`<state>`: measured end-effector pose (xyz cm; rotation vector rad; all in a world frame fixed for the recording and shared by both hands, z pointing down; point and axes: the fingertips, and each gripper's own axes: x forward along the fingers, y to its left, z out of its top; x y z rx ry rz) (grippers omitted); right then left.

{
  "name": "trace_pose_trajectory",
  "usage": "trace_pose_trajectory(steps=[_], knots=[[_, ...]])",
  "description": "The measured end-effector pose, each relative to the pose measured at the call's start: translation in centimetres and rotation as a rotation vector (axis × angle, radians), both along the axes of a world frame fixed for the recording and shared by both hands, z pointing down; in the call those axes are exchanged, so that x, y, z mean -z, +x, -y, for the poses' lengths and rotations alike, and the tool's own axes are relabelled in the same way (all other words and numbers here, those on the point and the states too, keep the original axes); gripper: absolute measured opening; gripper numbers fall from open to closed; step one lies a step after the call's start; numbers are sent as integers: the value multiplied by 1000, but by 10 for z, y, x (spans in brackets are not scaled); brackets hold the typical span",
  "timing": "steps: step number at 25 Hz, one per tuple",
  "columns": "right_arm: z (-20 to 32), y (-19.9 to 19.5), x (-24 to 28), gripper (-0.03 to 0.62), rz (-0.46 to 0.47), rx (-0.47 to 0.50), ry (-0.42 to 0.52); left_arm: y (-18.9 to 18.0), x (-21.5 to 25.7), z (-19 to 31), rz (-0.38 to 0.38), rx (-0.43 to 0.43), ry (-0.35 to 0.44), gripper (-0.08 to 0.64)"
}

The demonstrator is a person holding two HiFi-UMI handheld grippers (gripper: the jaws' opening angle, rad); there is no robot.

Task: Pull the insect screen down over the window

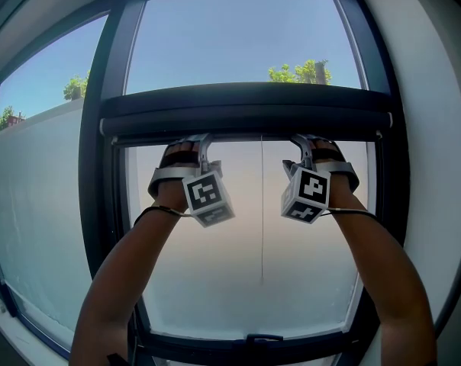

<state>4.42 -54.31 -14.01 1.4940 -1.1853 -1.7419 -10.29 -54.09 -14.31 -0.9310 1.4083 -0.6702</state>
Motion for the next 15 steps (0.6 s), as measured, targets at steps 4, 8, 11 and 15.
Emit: trace_pose_trajectory(steps=[4,8,11,15], knots=[[5,5,7,241,33,-15,-14,-1,11,9,18,49,-6,278],[5,2,15,241,30,-21,-10,-7,14,23,3,76,-34,278],[10,-2,15,241,-6,-48,-14,-8,14,31,10,92,-46,278],[19,0,17,241,-20,-87,-24,-8,15,34,14,98,-49,278]])
